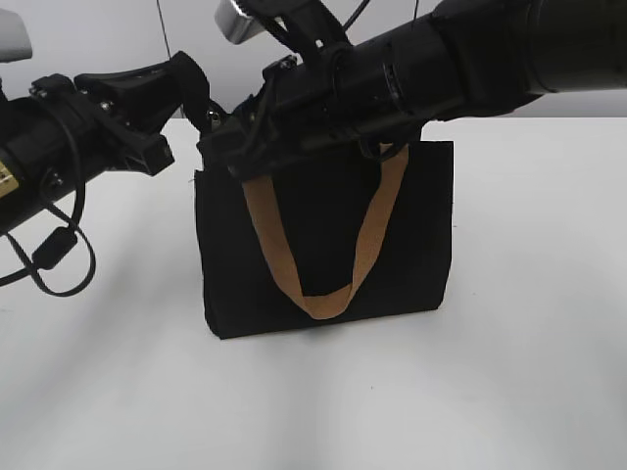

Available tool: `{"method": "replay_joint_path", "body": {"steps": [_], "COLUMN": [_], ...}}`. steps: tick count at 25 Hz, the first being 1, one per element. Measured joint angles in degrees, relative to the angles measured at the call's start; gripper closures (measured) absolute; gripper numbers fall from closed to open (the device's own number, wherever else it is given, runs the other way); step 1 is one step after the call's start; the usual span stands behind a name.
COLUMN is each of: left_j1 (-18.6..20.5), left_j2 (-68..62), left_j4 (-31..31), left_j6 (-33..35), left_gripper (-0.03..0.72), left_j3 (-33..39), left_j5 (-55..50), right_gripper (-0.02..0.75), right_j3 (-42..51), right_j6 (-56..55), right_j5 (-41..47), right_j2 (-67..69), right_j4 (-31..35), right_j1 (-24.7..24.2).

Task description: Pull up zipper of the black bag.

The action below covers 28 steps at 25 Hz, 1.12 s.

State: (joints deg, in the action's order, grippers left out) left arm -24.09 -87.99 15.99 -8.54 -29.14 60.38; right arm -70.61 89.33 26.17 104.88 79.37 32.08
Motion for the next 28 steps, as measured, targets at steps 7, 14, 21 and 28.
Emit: {"method": "replay_joint_path", "body": {"steps": [7,14,21,28], "left_j1": [0.2,0.4,0.4,0.4], "left_j2": [0.0,0.1,0.1,0.1], "left_j4": [-0.2,-1.0,-8.7,-9.3], "left_j6": [0.0,0.0,0.1,0.2], "left_gripper": [0.671,0.671,0.671,0.671], "left_j3": [0.0,0.0,0.0,0.0], "left_j5": [-0.2,-4.2,-12.9,-18.2], "right_gripper": [0.708,0.739,0.739,0.739], "right_j3": [0.0,0.0,0.0,0.0], "right_j6": [0.0,0.0,-1.4,-8.0], "right_j5": [0.0,0.0,0.8,0.8], "right_j2": [0.0,0.0,-1.4,-2.9], "right_j4": [-4.1,-4.3,-7.1,-15.0], "right_j1": [0.0,0.0,0.0,0.0]}}
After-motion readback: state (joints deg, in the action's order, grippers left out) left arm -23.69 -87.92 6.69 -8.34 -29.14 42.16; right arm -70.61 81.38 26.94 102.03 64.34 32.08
